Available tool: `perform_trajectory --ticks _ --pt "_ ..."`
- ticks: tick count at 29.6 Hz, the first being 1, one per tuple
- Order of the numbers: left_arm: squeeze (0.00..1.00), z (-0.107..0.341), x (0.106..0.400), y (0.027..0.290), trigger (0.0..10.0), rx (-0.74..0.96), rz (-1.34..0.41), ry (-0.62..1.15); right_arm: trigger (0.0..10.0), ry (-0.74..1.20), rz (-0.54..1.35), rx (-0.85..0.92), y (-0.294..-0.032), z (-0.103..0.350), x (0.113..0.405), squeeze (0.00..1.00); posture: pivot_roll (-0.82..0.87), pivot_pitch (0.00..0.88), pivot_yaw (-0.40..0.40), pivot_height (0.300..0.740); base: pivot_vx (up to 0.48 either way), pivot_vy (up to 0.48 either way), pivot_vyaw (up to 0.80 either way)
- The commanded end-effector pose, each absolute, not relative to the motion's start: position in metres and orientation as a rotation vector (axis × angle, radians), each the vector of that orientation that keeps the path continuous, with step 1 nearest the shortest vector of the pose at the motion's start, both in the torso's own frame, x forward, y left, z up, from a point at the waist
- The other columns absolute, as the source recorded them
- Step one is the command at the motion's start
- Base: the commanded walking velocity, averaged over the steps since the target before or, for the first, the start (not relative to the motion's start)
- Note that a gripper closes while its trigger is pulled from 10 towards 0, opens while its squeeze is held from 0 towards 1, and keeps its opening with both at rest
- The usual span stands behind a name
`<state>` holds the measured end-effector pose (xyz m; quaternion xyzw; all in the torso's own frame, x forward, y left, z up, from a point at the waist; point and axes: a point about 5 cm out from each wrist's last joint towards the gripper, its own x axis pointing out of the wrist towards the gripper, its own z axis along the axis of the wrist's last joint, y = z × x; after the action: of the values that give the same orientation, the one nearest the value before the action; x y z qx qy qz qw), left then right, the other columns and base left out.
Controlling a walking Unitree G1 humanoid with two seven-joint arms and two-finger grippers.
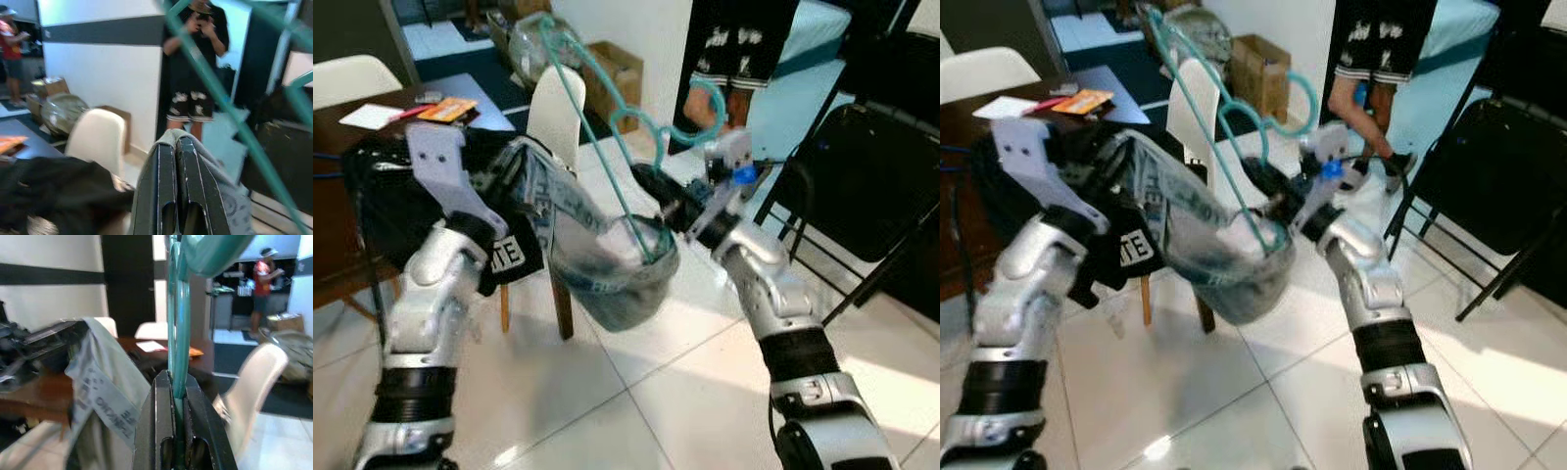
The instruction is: Hang hanger
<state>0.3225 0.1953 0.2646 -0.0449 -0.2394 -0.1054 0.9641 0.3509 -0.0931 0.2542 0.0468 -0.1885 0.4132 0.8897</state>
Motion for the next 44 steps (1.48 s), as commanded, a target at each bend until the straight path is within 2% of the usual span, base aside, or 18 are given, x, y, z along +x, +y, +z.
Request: perform_trajectory --ticks 1,7,19,24,30,31,32,35,36,39,44 --pt "0.00 0.280 0.319 0.200 10.0 -0.078 -0.207 -0.529 10.0 -0.407 0.928 0.091 -0.081 0.259 0.345 0.00 0.01 0.084 -0.007 0.740 0.465 0.000 0.54" --pt "0.00 0.277 0.316 0.201 10.0 -0.075 -0.199 -0.526 10.0 -0.403 1.012 0.057 -0.065 0.253 0.335 0.00 0.01 0.082 -0.003 0.740 0.465 0.000 0.69" --pt "0.00 0.284 0.316 0.203 10.0 -0.072 -0.199 -0.524 10.0 -0.389 0.989 0.067 -0.067 0.254 0.335 0.00 0.01 0.084 -0.001 0.740 0.465 0.000 0.69" --pt "0.00 0.295 0.316 0.208 10.0 -0.058 -0.188 -0.550 10.0 -0.371 0.924 0.059 -0.071 0.253 0.340 0.00 0.01 0.086 0.001 0.740 0.465 0.000 0.00" --pt "0.00 0.311 0.319 0.219 10.0 -0.017 -0.211 -0.571 10.0 -0.277 0.759 0.080 -0.082 0.245 0.355 0.00 0.02 0.087 -0.004 0.740 0.465 0.000 -0.13" --pt "0.00 0.311 0.319 0.219 10.0 -0.017 -0.211 -0.571 10.0 -0.277 0.759 0.080 -0.082 0.245 0.355 0.00 0.02 0.087 -0.004 0.740 0.465 0.000 -0.77" --pt "0.00 0.318 0.324 0.208 10.0 0.041 -0.341 -0.559 10.0 -0.232 0.700 0.092 -0.087 0.240 0.361 0.00 0.02 0.088 -0.005 0.740 0.461 0.000 -0.78" --pt "0.00 0.318 0.324 0.208 10.0 0.041 -0.341 -0.559 10.0 -0.232 0.700 0.092 -0.087 0.240 0.361 0.00 0.02 0.088 -0.005 0.740 0.461 0.000 -0.78" --pt "0.00 0.322 0.327 0.202 10.0 0.061 -0.401 -0.553 10.0 -0.224 0.689 0.087 -0.089 0.239 0.361 0.00 0.01 0.089 -0.002 0.740 0.442 0.000 -0.78" --pt "0.00 0.325 0.330 0.197 10.0 0.084 -0.438 -0.541 10.0 -0.226 0.679 0.076 -0.090 0.239 0.361 0.00 0.01 0.088 0.000 0.740 0.420 0.000 -0.78" --pt "0.00 0.310 0.338 0.205 10.0 0.127 -0.382 -0.465 10.0 -0.200 0.617 0.033 -0.100 0.235 0.363 0.00 0.00 0.093 0.007 0.740 0.075 0.000 -0.15"
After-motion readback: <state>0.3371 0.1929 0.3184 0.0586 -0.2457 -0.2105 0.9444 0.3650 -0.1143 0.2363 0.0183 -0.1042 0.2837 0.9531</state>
